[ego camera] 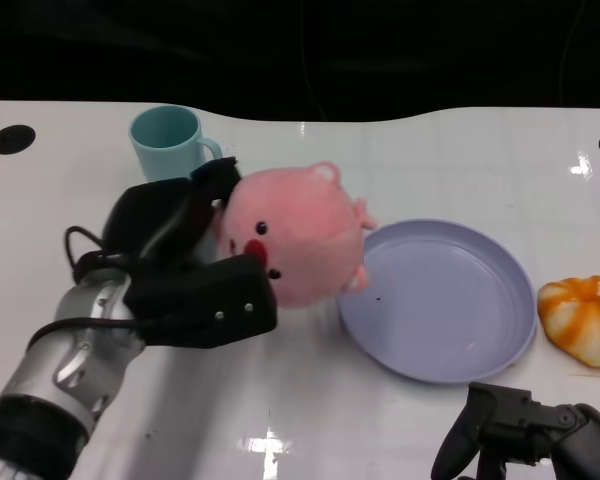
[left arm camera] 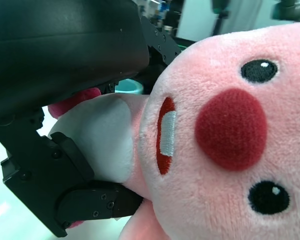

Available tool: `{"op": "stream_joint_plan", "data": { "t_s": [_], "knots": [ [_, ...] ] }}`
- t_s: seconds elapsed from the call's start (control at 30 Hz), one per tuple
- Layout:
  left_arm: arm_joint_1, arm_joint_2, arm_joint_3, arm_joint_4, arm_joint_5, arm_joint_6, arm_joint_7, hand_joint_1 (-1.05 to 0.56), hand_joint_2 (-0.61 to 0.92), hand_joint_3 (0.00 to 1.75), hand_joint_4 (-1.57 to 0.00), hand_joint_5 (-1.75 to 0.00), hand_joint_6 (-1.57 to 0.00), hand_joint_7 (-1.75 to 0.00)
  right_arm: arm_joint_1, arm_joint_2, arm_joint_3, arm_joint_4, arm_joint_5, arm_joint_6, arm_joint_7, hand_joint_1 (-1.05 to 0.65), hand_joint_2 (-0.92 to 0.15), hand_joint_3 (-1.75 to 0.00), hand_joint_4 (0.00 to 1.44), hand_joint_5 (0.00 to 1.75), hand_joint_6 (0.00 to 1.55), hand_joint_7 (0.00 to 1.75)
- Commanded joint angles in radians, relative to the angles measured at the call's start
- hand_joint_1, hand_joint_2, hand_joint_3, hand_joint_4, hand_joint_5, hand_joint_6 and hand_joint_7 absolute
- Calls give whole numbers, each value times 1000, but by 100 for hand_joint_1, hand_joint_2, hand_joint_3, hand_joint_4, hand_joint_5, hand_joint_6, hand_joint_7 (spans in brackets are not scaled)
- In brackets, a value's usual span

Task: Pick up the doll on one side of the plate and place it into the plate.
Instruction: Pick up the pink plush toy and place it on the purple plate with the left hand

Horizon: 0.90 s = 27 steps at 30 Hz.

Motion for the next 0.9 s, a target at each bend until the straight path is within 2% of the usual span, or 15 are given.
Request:
{"op": "stream_joint_plan", "data": {
  "t_s": [0.03, 0.1, 0.13, 0.2, 0.4, 0.6, 0.8, 0.9],
  "knots": [
    [-65, -30, -7, -21, 7, 35, -29, -20, 38, 133, -97, -175, -76, -175, -2, -5, 0, -2, 4, -7, 0, -8, -51, -112, 67, 165, 62, 132],
    [-85, -52, -18, -20, 18, 58, -41, -21, 39, 131, -96, -175, -76, -175, -2, -5, 2, -5, 2, -4, 0, -8, -51, -112, 67, 165, 62, 132],
    [-93, -60, -23, -19, 23, 67, -45, -20, 41, 121, -94, -175, -73, -175, -1, -5, 3, -6, 0, -2, 0, -8, -51, -112, 67, 165, 62, 132],
    [-119, -90, -38, -9, 32, 86, -49, -19, 42, 115, -94, -175, -72, -175, 0, -3, 5, -8, 4, 0, -1, -8, -52, -112, 67, 165, 62, 132],
    [-179, -168, -72, 36, 43, 105, -59, -19, 38, 123, -97, -175, -75, -175, 1, -2, 11, -8, -6, -9, -5, -7, -51, -113, 66, 164, 62, 132],
    [-238, -249, -116, 117, 59, 132, -59, -21, 38, 123, -97, -175, -74, -175, 4, 0, 14, -12, -11, -10, -8, -8, -51, -113, 67, 164, 62, 132],
    [-291, -318, -147, 219, 61, 148, -54, -22, 45, 102, -94, -175, -69, -175, 8, 1, 21, -21, -17, -2, -12, -7, -51, -113, 68, 164, 62, 132],
    [-315, -342, -162, 272, 62, 155, -59, -20, 48, 96, -92, -175, -66, -175, 11, 3, 25, -21, -18, -4, -15, -7, -51, -113, 68, 164, 62, 131]
  ]
}}
